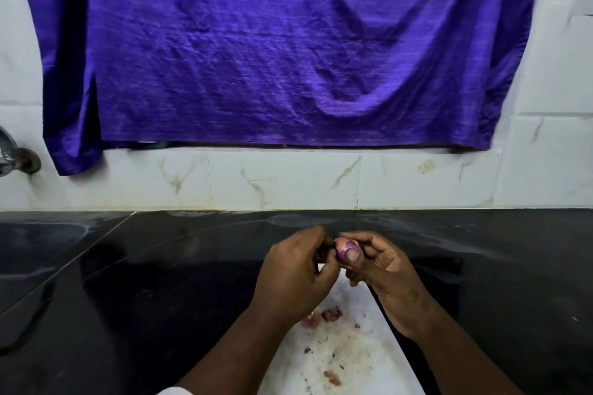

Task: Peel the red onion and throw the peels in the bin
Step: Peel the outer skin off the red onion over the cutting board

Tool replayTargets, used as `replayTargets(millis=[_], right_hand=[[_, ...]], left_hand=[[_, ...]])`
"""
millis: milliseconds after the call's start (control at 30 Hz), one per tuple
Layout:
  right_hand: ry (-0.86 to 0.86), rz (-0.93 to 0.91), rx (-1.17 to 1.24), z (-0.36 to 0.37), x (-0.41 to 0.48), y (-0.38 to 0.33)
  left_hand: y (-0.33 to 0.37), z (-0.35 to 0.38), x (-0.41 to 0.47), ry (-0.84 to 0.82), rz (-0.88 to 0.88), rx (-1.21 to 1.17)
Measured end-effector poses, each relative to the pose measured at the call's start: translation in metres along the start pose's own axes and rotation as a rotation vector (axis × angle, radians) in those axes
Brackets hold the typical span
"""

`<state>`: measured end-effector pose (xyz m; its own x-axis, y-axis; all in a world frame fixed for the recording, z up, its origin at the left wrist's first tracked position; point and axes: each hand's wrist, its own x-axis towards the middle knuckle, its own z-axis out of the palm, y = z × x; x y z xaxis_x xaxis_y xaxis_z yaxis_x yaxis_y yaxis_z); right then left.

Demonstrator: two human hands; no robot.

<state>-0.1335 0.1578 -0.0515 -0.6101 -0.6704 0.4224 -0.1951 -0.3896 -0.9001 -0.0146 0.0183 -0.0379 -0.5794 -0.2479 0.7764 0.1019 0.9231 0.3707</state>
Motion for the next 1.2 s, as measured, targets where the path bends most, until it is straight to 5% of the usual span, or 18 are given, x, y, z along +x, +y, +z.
replayTargets(millis=[733,1033,1200], right_hand=[[-0.013,0.084,0.226,-0.002,0.001,-0.005],[0.058,0.135,0.139,-0.002,0.001,-0.005],[0.011,0.131,0.112,-0.001,-0.002,-0.007]], left_hand=[[-0.01,-0.004,0.003,-0.058,-0.27,0.009],[-0.011,-0.004,0.001,-0.337,-0.206,0.105],[-0.01,-0.005,0.002,-0.268,-0.156,0.071]])
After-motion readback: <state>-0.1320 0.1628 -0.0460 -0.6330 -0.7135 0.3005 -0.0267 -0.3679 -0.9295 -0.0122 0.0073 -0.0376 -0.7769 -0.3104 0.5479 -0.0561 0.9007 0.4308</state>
